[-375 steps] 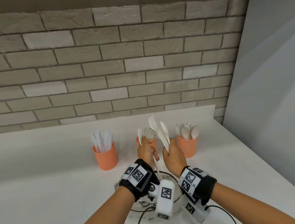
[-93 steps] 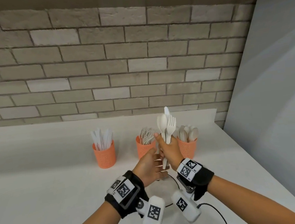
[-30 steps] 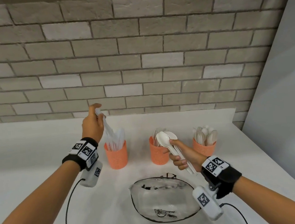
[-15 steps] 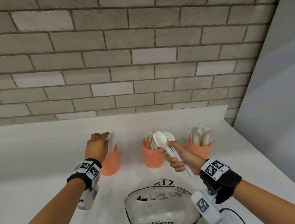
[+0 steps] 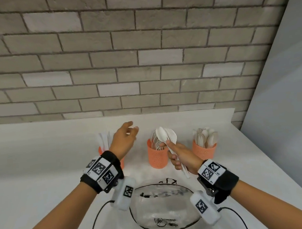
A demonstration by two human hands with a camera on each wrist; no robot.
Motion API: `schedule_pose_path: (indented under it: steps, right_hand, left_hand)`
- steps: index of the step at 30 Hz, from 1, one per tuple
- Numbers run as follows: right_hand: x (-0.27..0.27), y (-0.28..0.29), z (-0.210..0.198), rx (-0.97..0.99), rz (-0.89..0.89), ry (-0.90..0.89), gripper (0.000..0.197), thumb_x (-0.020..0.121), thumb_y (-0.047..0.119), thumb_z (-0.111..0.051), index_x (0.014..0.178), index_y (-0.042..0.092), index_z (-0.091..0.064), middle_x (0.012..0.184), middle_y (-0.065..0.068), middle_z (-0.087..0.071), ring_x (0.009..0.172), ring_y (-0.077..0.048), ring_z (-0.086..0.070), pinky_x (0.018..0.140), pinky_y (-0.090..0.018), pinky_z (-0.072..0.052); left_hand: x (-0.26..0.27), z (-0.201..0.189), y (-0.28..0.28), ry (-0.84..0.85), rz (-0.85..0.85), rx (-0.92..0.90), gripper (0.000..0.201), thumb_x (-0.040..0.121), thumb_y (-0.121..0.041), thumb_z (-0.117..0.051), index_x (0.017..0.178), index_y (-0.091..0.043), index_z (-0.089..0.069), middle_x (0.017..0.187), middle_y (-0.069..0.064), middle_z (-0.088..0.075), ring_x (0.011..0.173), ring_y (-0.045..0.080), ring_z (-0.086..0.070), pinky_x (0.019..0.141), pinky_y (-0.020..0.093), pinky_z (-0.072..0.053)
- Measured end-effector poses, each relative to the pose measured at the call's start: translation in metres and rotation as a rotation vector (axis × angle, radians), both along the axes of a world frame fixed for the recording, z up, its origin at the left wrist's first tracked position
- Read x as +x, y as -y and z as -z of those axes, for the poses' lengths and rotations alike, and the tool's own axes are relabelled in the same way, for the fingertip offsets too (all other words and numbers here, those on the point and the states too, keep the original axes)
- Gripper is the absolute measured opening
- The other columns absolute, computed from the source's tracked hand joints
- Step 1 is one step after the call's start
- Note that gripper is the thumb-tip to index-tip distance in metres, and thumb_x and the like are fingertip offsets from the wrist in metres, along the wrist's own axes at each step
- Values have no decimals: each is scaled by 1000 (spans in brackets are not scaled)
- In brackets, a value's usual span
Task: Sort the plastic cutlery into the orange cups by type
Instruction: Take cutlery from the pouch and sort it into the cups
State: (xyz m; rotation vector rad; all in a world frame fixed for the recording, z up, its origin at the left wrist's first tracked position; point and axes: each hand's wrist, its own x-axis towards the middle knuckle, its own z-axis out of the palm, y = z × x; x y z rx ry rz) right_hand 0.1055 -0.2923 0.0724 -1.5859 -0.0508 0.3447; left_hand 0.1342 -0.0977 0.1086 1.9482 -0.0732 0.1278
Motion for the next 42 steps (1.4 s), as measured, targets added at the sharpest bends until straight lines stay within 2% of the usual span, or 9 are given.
schedule_pose_path:
  steps: [5,10,15,23,31,34,36,39,42]
  right_hand:
    - [-10,-8,6,-567,197,459,35,100,30,-36,126,10,-48,83,0,-62,68,-13,-58,54,-18,-39]
    - [-23,-8,4,-956,228,645,28,98,20,-38,120,4,-42,94,-15,-65,82,-33,-63,59,-32,-40]
    - [-31,-8,0,-1246,253,694,34,98,16,-37,131,7,-40,112,-15,-59,89,-34,-65,62,-33,-41]
    - [-47,1,-4,-1160,231,652,46,91,18,-45,134,10,-33,115,-13,-57,95,-31,-62,69,-33,-43]
    - [-50,-3,-5,-1278,251,658,51,90,11,-45,139,7,-31,116,-16,-53,89,-31,-62,67,-36,-48]
    - [-51,-6,-4,-1361,307,741,67,57,5,-78,118,5,-52,81,-13,-63,52,-21,-61,38,-26,-44]
    - [-47,-5,1,-1390,312,788,76,37,4,-83,106,7,-51,65,-7,-59,37,-15,-53,28,-20,-35]
    - [-51,-2,1,-1326,285,768,67,51,2,-77,115,5,-55,73,-12,-62,44,-20,-57,33,-26,-41]
    - [-53,4,-2,-1202,240,729,53,83,7,-52,135,5,-41,103,-17,-60,78,-33,-64,60,-39,-50]
  left_hand:
    - [-33,1,36,-47,81,-75,7,91,-14,-54,93,-11,-59,82,6,-65,60,15,-59,53,20,-49]
    - [-48,12,66,-203,59,-258,27,81,-32,-69,85,-8,-57,73,5,-66,50,12,-58,45,18,-49]
    - [-53,16,82,-246,42,-389,26,86,-21,-65,96,1,-58,67,9,-60,37,5,-54,41,17,-48]
    - [-55,19,88,-340,58,-610,26,97,-8,-44,116,8,-52,69,12,-59,36,5,-56,43,15,-51]
    - [-62,15,94,-331,84,-590,39,98,-36,-41,108,-1,-54,61,7,-52,38,8,-51,40,18,-46]
    - [-66,16,96,-290,73,-548,36,93,-37,-50,105,-4,-57,66,6,-56,43,10,-52,42,18,-46]
    - [-65,17,99,-296,42,-564,30,95,-31,-49,106,-4,-56,69,7,-57,47,13,-52,40,18,-46]
    - [-65,16,100,-318,12,-606,27,99,-18,-38,111,1,-52,66,11,-55,37,9,-52,36,17,-45]
    - [-63,16,97,-295,7,-619,30,101,-17,-31,110,3,-51,64,14,-54,30,7,-49,36,18,-45]
